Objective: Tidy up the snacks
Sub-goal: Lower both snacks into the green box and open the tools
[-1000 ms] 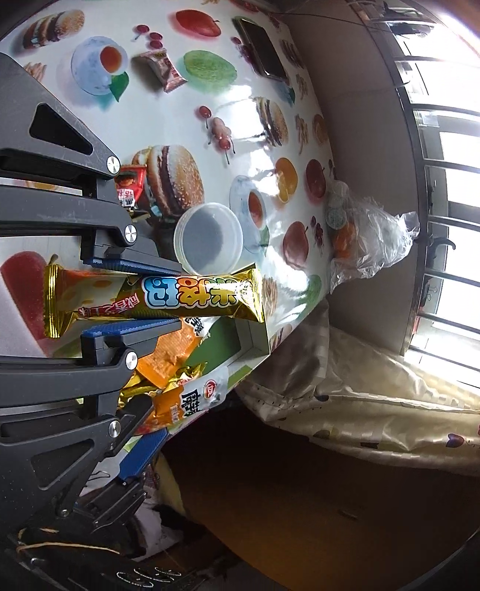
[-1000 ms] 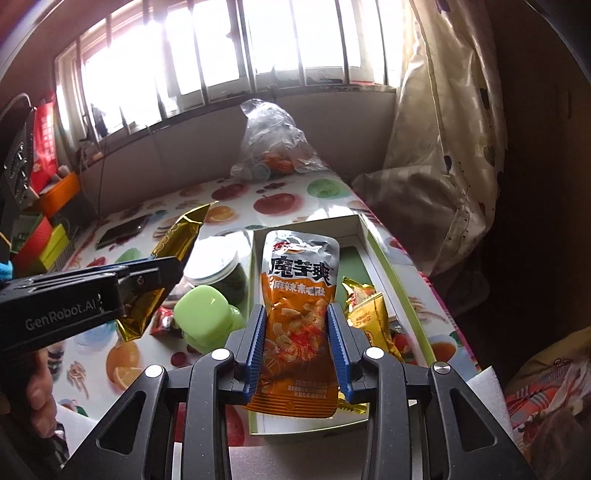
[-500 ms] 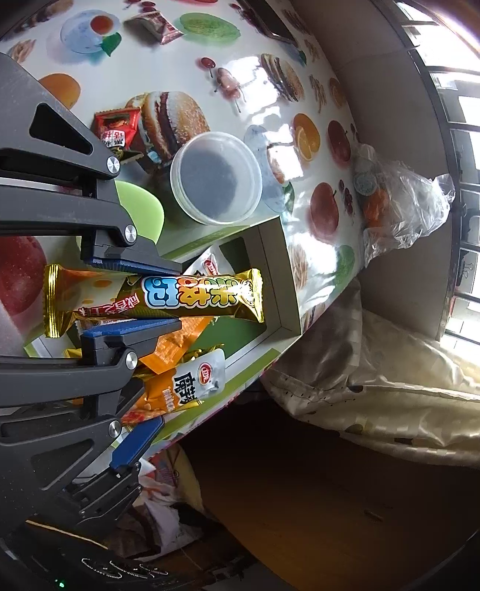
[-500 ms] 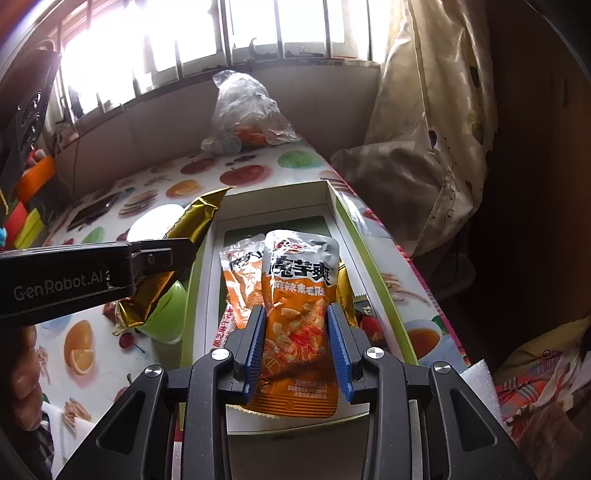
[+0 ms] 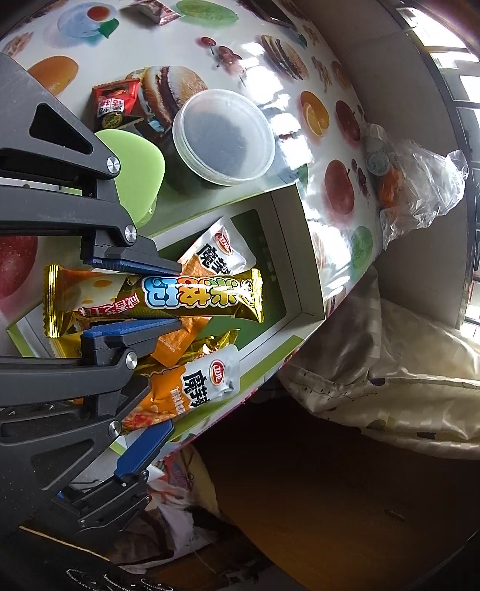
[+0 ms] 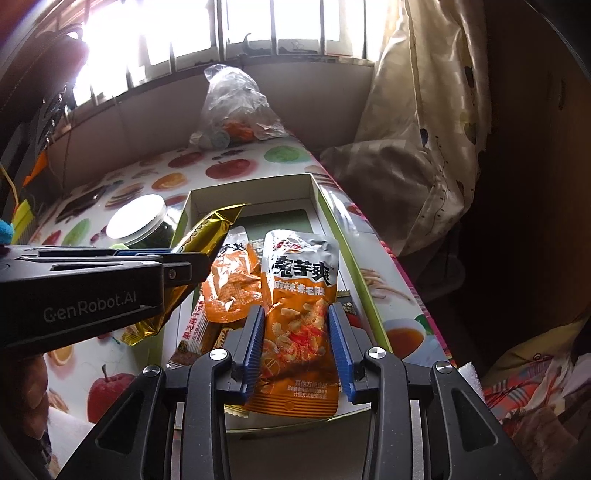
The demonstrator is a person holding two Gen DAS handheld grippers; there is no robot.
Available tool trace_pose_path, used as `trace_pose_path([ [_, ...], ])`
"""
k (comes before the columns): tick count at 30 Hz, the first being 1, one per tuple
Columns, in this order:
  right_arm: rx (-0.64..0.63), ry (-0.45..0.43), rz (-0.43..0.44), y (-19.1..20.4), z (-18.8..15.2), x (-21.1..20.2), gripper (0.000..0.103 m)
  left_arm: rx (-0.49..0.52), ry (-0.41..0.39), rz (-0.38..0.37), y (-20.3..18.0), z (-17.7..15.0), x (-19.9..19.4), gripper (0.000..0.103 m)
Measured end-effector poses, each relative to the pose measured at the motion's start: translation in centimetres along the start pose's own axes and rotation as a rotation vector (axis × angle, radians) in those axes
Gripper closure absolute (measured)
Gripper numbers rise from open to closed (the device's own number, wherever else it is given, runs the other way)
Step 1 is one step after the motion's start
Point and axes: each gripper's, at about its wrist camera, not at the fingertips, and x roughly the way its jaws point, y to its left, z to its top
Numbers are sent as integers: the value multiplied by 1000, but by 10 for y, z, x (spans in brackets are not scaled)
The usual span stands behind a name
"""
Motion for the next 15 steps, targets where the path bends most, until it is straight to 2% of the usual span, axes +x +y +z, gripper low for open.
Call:
trace_pose_path([
  [15,14,-8,13,-4,-5,0,64,21,27,30,-6,-4,10,79],
])
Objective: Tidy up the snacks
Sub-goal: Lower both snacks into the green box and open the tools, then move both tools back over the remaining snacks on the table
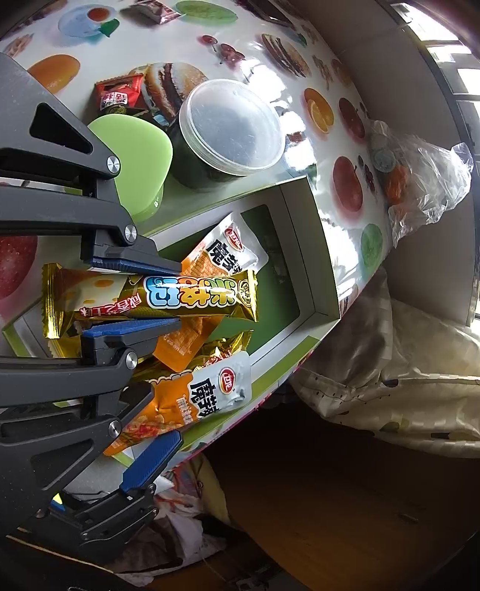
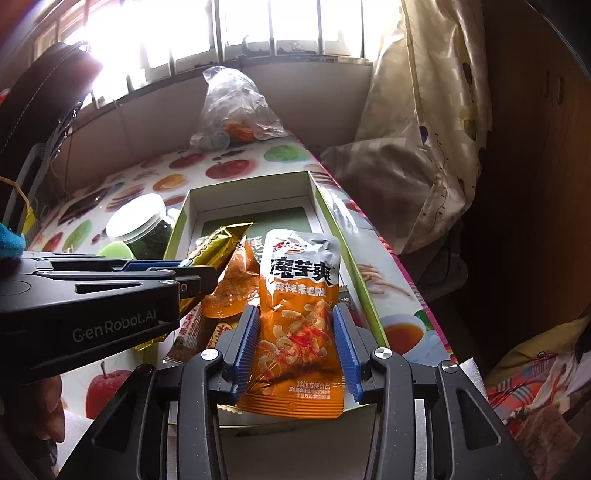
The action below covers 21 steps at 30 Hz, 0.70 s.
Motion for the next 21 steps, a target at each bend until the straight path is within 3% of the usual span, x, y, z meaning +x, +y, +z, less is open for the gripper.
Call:
trace_pose_path([
  [7,2,-1,2,-2,0,0,60,2,3,4,-1,-1,0,78],
  [11,0,-3,5,-2,-1,-1,57,3,-2,-12,-2,-2,-2,64],
  [21,1,-18,-7,5,-2,-10,51,5,-30,-8,-1,-5,-17,63],
])
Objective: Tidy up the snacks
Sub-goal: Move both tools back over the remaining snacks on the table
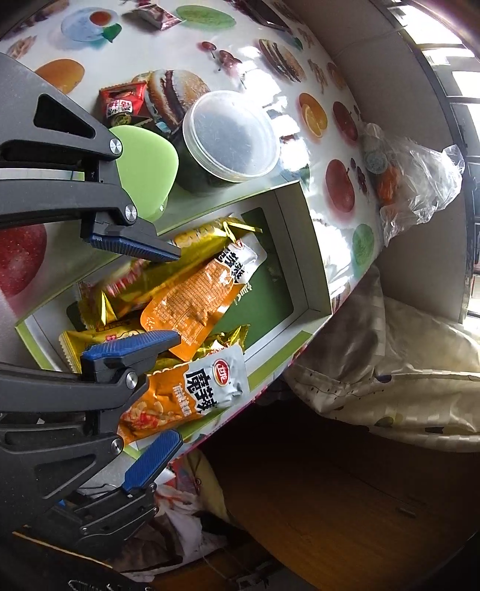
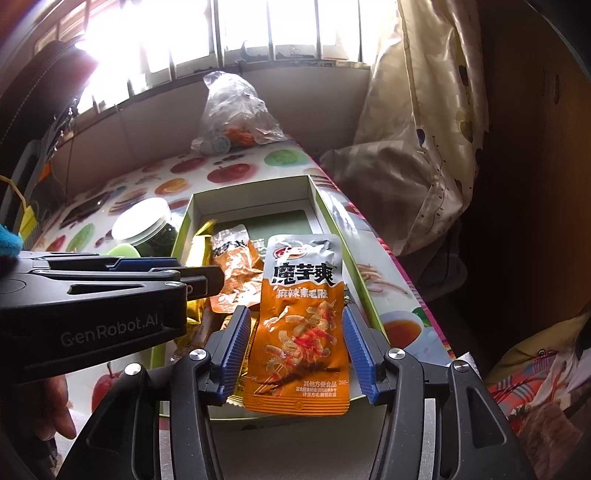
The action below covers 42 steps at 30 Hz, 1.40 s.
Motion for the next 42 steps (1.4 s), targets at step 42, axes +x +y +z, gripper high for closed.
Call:
trace_pose_path([
  [42,-90,-109,80,69,7,-45,44,-98,-163,145,68,-51,-88,63],
])
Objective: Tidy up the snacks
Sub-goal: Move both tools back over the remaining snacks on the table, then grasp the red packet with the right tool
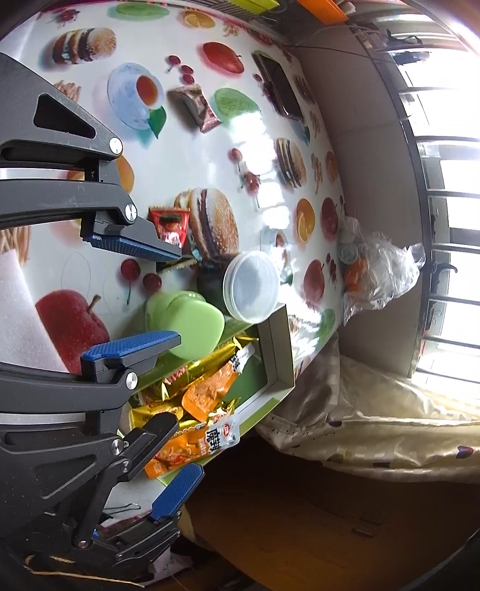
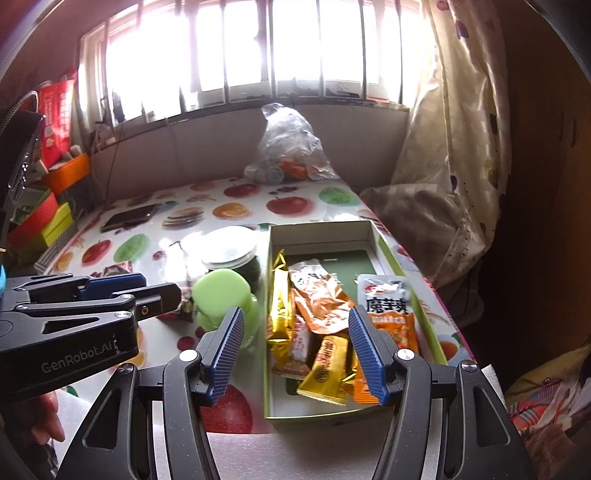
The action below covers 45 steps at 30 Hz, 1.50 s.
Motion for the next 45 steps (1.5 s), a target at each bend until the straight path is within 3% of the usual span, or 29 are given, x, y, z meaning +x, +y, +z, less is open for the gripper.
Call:
trace_pose_path([
  [20,-157,37,164,73,16,29,44,-186,-3,109,97,-22,-12,63],
  [25,-242,104,223,101,19,51,44,-241,12,137,126,-27,-9,63],
  [33,-480,231,223,135,17,89,44,-283,45,150,155,-37,2,63],
  [45,-676,354,218,148,22,131,44,-320,77,153,181,-40,17,63],
])
